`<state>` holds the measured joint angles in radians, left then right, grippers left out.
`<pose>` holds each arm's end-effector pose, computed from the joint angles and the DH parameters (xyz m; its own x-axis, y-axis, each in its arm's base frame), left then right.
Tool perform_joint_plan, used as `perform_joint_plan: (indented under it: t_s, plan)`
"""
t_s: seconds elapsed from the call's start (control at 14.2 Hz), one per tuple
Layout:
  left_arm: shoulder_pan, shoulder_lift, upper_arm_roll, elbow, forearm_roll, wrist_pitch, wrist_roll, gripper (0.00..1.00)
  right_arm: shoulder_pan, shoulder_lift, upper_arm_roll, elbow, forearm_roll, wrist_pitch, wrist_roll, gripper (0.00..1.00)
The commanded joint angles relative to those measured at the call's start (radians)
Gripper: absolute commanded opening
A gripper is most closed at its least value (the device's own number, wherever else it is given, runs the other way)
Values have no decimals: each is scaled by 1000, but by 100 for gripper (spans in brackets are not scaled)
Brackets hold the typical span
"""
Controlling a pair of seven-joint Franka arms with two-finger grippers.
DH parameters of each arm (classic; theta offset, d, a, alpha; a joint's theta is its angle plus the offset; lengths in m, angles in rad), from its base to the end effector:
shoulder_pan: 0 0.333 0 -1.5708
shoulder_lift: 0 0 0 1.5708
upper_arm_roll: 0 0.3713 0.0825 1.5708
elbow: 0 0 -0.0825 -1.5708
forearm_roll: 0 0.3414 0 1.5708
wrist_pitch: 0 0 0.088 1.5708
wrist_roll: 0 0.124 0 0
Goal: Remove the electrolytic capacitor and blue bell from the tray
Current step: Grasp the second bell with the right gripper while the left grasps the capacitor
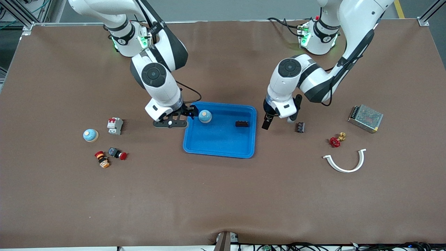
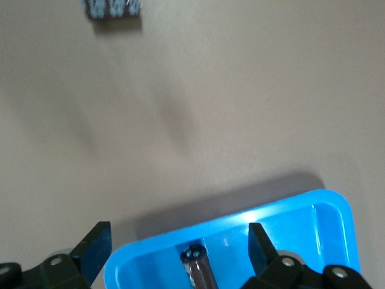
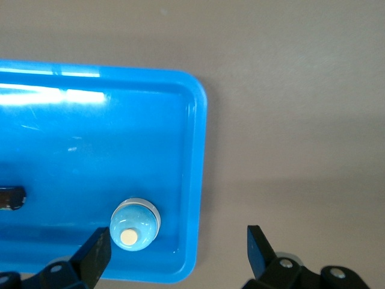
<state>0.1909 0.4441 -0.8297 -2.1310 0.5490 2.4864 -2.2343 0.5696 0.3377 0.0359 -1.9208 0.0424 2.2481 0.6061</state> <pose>0.4754 -0.3130 0.3328 0.3328 0.9427 -0.0249 0.9381 -0.3282 0.1104 0.4964 0.3436 0.3783 0.9990 -0.0288 -0.0344 -0.0298 -0.9991 -0.0305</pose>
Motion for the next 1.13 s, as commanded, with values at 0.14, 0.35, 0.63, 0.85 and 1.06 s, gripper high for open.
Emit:
perform_joint_plan:
  t_s: [0.14,0.35,0.63,0.85,1.06]
  plan:
    - [-45,94,18,83,48,14,-224,100,68,58,-8,-7,19,71,52,100]
    - [-77,152,32,128,69,13,-303,100,93,86,-8,-6,19,99,52,100]
    - [-273,205,199,213,68,9,-350,100,118,118,-8,-4,19,122,52,100]
    - [-396,249,300,278,66,9,-384,100,136,153,-8,-4,19,163,55,100]
    - [-413,252,308,286,57,11,-386,100,141,173,-8,-4,17,177,55,100]
